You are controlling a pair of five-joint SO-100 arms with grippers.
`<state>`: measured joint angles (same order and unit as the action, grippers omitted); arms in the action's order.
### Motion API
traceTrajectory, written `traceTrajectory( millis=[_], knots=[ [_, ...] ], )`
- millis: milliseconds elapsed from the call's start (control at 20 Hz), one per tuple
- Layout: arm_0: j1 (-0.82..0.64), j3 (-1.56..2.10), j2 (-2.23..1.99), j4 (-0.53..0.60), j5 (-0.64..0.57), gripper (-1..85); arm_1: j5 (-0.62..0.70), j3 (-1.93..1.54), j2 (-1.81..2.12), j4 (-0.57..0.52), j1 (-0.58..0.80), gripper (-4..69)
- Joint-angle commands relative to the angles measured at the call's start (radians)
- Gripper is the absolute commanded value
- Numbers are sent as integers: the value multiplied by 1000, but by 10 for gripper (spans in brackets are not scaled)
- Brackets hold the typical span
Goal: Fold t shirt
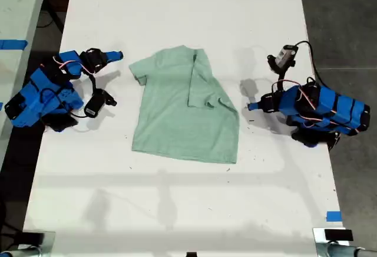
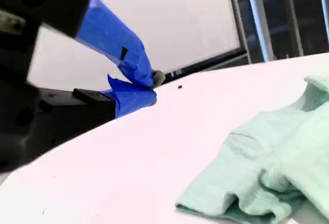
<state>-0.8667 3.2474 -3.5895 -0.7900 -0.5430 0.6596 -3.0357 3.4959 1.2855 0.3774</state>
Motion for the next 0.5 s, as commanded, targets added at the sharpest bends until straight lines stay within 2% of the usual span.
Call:
traceTrajectory(
  millis=[0, 100, 450],
  knots=[
    [6, 17, -8, 49, -37, -3, 84, -6, 11, -114, 31, 12],
    [-9, 26, -8, 21, -8, -3, 54, -26, 11, -83, 52, 12],
    [-34, 41, -8, 9, 35, -3, 2, -51, 11, -97, 11, 12]
  ],
)
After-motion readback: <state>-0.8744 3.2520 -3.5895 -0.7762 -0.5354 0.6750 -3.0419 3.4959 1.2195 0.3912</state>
